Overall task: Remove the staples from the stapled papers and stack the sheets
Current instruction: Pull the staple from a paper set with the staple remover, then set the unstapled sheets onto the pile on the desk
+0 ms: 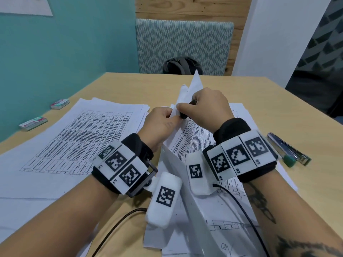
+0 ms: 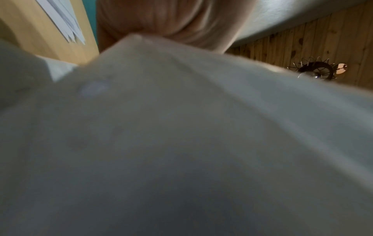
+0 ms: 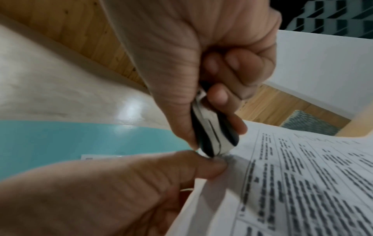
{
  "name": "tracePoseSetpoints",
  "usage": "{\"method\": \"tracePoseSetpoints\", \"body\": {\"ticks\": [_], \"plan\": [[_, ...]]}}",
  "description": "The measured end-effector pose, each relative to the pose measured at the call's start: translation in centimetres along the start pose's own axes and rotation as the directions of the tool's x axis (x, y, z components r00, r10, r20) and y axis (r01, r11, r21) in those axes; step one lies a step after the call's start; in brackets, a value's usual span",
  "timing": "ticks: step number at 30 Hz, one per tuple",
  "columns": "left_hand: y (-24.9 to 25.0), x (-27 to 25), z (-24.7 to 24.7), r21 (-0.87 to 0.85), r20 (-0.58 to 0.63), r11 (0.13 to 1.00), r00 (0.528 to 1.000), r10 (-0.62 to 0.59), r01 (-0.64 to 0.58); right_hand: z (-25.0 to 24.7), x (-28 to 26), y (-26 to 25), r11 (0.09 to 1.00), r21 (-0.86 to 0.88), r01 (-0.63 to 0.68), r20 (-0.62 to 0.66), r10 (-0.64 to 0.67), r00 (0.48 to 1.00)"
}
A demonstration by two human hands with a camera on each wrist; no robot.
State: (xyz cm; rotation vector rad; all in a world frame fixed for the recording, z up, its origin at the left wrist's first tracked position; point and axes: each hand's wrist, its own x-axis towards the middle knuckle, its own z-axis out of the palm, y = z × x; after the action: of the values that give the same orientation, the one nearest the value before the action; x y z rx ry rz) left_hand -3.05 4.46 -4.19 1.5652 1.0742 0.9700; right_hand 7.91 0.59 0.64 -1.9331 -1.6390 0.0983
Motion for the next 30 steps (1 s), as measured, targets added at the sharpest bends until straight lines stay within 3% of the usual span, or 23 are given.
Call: {"method": "tracePoseSetpoints", "body": {"ticks": [6,9,12,14,17,19,23,27,30], "plan": [[0.2,0.2,0.2,0.028,-0.054,0.999,0.998,-0.043,0.045,-0.2,-0.7,-1.4,0.958,-0.253,0.132,-0.046,-0.148,0.988],[-0.1,0.4,-0.4,0.04,-0.045,0.995,0.995,-0.093,0.095,-0.5,-0.8,-1.7,0.958,-0.266,0.11,-0.076,-0.135,0.988],[0.0,0.3,-1.1,0.043,-0.004,0.991,0.992,-0.124,0.124,-0.9,-0.2,-0.3,0.991,-0.135,-0.025,-0.101,0.011,0.995],[0.4,0.0,-1.4,0.027,0.076,0.988,0.985,-0.152,0.15,-1.4,0.3,1.1,0.992,0.08,-0.099,-0.039,0.103,0.994],[0.8,-1.4,-2.0,0.054,0.255,0.978,0.945,-0.207,0.2,-2.5,0.2,2.8,0.888,0.405,-0.219,0.118,0.187,0.975],[0.8,-2.6,-2.4,0.14,0.338,0.968,0.909,-0.245,0.209,-2.9,-0.1,3.4,0.865,0.42,-0.274,0.192,0.211,0.959],[0.6,-4.1,-3.1,0.186,0.305,0.938,0.89,-0.339,0.293,-3.2,0.5,3.9,0.94,0.207,-0.27,0.235,0.22,0.947],[1.5,-4.6,-4.0,0.196,0.192,0.958,0.95,-0.247,0.21,-3.9,-0.3,3.3,0.966,-0.18,-0.188,0.253,0.23,0.94],[3.7,-4.5,-5.1,0.295,0.113,0.953,0.988,-0.103,0.066,-5.4,-1.2,3.8,0.933,-0.321,-0.162,0.241,0.245,0.939]]}}
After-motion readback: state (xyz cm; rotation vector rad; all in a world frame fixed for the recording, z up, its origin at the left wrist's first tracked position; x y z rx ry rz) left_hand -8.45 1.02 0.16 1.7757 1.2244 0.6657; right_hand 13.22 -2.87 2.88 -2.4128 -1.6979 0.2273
